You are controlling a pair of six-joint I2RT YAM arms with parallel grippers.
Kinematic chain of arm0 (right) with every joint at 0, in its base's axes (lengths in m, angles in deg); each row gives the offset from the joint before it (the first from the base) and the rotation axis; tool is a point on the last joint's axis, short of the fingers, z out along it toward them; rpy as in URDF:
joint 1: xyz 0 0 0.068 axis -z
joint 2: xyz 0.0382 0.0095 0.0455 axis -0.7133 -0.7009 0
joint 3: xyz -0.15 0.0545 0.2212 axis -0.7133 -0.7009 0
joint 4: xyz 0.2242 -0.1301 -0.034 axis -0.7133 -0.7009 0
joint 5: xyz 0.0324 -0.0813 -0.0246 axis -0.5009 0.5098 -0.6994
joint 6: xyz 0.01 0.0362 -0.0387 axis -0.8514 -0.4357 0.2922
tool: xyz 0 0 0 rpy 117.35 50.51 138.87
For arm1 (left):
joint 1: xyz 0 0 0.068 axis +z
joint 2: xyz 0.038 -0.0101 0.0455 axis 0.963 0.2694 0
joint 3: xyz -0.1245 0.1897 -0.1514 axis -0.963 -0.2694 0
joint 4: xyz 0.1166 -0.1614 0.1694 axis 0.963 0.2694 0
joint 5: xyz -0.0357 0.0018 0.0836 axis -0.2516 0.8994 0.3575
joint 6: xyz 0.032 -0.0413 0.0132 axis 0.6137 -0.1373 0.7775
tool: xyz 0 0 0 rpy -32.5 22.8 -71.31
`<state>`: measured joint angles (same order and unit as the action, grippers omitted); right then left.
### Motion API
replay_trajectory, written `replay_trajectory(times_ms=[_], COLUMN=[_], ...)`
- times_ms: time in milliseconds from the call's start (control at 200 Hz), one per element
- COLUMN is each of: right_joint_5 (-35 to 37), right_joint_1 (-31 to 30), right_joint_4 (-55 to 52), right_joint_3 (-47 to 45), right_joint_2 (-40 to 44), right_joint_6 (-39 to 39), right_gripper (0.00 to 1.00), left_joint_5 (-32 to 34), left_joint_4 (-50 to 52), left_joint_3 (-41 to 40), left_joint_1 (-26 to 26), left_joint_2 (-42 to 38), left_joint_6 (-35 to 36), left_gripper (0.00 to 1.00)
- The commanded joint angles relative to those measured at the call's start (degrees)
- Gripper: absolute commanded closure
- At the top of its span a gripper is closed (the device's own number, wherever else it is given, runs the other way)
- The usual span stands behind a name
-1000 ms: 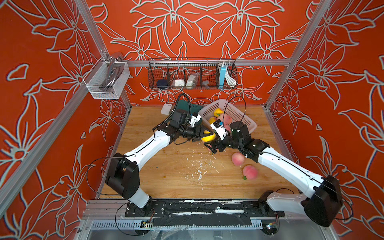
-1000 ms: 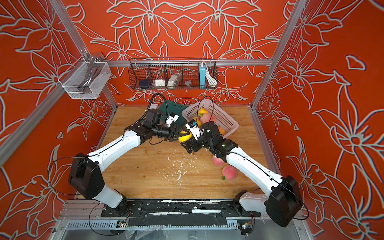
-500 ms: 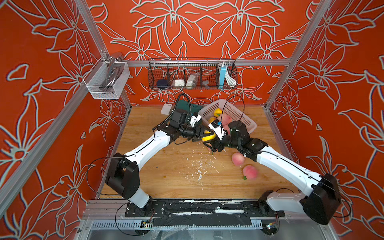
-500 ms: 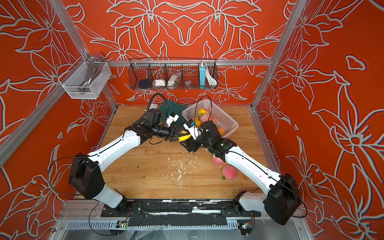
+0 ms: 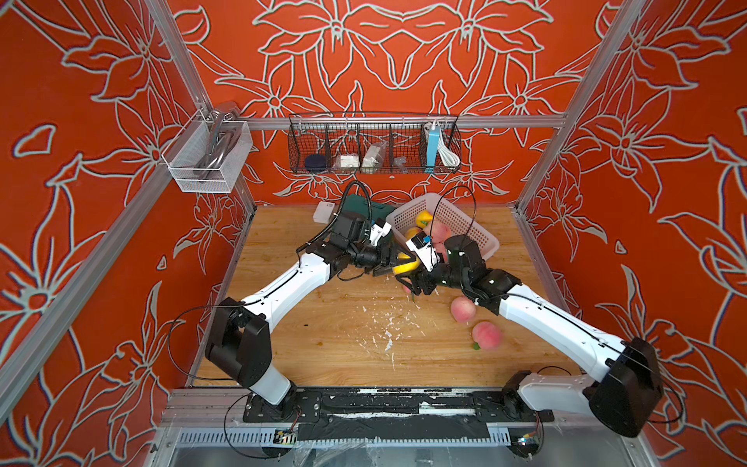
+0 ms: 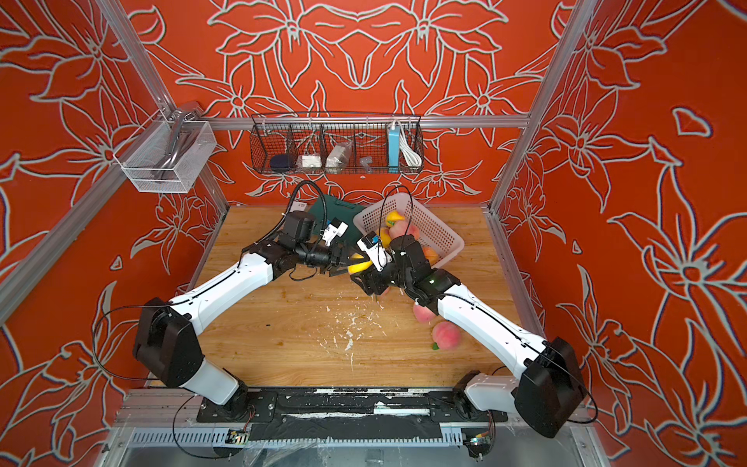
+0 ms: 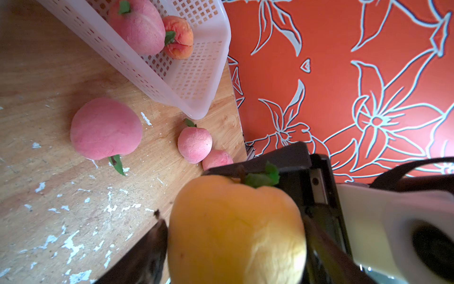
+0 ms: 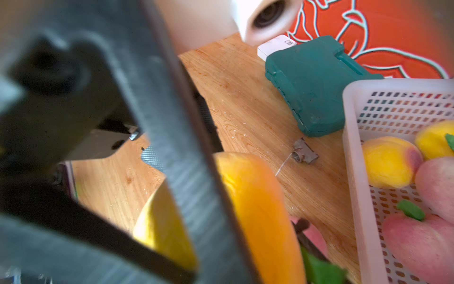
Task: Put the peaches into the basket
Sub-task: Pick up the peach from the center of the board, then place the peach in the basket.
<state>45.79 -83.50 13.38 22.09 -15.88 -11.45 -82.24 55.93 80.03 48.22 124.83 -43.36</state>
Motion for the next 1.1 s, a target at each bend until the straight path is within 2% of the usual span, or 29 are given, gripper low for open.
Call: replay_trajectory(times_ms=[0,160,565,706,771,1096], right_joint_5=[2.26,3.29,6.45,8.74,10.94,16.53], right_joint_1=[0.37,1.79,10.42,14.01,14.88,21.24], right_joint_4=[-0.28,-2.30,-8.41,-10.33,-11.99,-15.80], right_joint_3=[1.28,1.53,5.11,7.24,9.06,15.54], right_joint_2=[0.68,0.55,-1.28,-2.11,-3.03,-9.22], right_joint_6=[-0.80,-0.60,-2.56,-2.03,-1.16,-0.01], right_gripper=[0.30,0.30,0.30,0.30,0.30,0.29], left_joint_5=[-0.85,0.57,9.48,12.24,13.53,13.44], left_joint_4=[-0.27,0.59,10.36,12.27,12.54,11.98], left_joint_3=[-0.46,-1.31,0.06,0.36,-0.03,-0.72], left_joint_1=[1.22,3.17,4.88,4.88,4.88,4.88], left_joint_2=[-1.61,-2.81,-3.72,-4.18,-4.41,-4.27], left_joint_6=[0.28,1.15,11.41,14.02,14.81,16.17], left_gripper=[0.15,0.14,0.13,0.03,0.02,0.02])
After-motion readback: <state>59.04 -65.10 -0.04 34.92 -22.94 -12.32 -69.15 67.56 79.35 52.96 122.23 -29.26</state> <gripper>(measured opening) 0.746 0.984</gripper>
